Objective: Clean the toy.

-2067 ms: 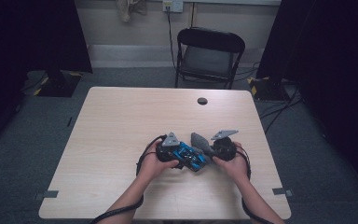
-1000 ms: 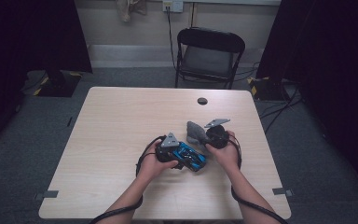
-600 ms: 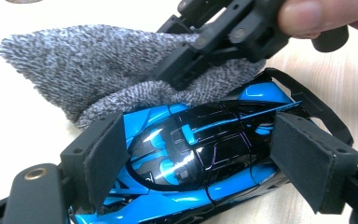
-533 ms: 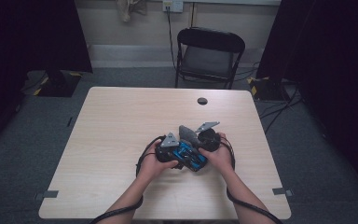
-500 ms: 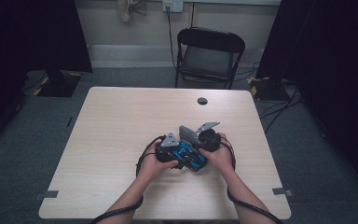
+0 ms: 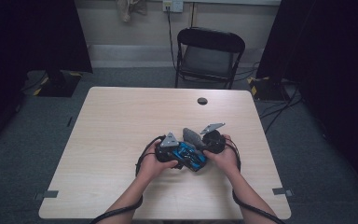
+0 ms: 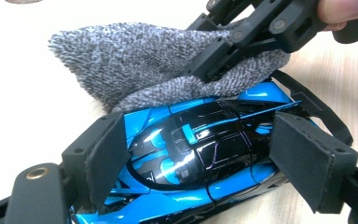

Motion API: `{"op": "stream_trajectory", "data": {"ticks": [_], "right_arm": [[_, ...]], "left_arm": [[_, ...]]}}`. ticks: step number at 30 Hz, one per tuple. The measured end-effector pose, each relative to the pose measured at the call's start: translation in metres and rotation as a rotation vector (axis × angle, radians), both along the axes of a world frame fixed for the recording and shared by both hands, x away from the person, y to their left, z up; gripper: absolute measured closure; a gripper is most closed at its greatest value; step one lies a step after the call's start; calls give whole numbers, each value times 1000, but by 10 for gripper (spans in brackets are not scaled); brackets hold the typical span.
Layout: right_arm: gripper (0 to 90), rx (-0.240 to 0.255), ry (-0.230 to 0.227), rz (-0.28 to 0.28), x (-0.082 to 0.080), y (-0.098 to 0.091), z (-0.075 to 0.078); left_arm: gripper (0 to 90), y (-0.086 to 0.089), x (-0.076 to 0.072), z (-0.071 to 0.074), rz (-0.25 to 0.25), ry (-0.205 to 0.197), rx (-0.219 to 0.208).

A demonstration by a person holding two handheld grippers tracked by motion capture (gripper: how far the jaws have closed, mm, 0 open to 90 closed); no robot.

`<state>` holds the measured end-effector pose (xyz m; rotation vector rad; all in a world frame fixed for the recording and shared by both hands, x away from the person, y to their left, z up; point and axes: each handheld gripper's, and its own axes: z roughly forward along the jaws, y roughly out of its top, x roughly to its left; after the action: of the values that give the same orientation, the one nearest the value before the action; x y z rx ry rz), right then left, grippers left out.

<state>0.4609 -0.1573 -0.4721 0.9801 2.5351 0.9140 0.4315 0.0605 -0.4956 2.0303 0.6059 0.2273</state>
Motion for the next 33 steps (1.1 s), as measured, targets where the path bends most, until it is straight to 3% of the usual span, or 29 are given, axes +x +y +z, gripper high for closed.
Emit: {"op": "stream_trajectory", "data": {"ticks": [23, 33], "right_arm": [[697, 44, 4, -22, -22, -31, -1], [697, 32, 14, -22, -30, -45, 0]], "left_arm": [[190, -1, 0, 1, -1, 4, 8], [190, 0, 0, 0, 1, 1, 3]]}}
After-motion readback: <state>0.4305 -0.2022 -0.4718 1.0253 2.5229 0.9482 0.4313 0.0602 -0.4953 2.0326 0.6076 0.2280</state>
